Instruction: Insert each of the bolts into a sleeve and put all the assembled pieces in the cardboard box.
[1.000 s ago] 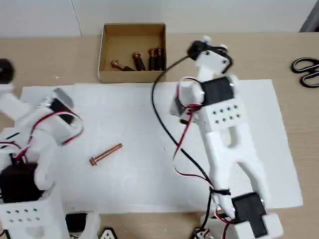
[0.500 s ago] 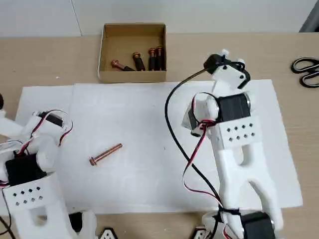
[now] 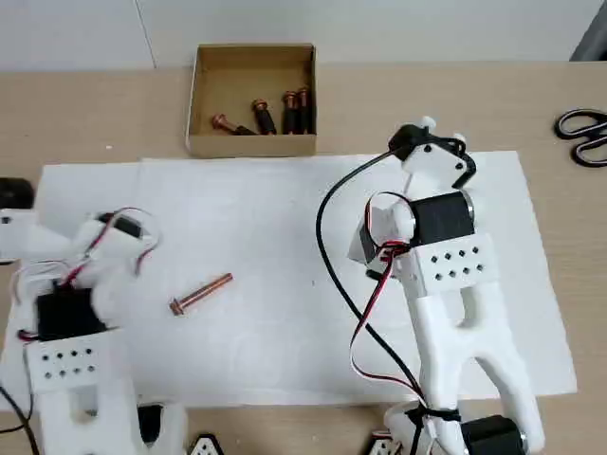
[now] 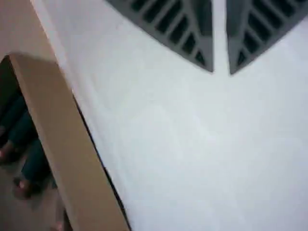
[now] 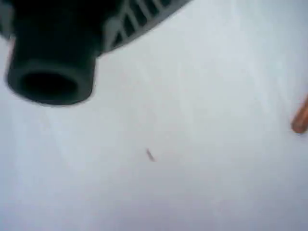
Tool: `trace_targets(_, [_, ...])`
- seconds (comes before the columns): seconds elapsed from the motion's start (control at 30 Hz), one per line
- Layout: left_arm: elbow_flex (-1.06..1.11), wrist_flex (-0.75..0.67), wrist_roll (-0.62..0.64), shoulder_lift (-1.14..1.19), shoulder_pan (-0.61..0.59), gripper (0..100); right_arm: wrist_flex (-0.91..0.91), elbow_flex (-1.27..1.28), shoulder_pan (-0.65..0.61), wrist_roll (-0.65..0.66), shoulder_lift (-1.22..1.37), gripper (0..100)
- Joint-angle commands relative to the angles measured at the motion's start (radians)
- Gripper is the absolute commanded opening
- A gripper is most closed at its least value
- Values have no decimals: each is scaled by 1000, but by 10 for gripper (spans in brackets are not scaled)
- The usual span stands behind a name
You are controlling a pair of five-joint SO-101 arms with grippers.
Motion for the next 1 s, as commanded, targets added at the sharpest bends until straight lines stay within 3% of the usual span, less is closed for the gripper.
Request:
trace_targets(0.0, [48,-80,-51,-11,95,8,-30,14,12,-11,-36,3])
trace_targets(0.23, [62,-104,-72,-17,253,8,-41,15,12,-11,-36,3])
trace_targets(0.4, [70,-101,-153,-17,281,8,-38,17,12,-6,-36,3])
trace_targets(0.53, [70,2,-356,-17,281,8,-39,17,12,-5,-36,3])
trace_targets(0.67, [73,133,-655,-17,275,8,-39,17,12,-3,-33,3])
trace_targets(0.8, [67,157,-948,-17,275,8,-41,18,12,29,-28,3])
trace_targets(0.97, [42,193,-1215,-17,273,8,-41,18,12,38,-28,3])
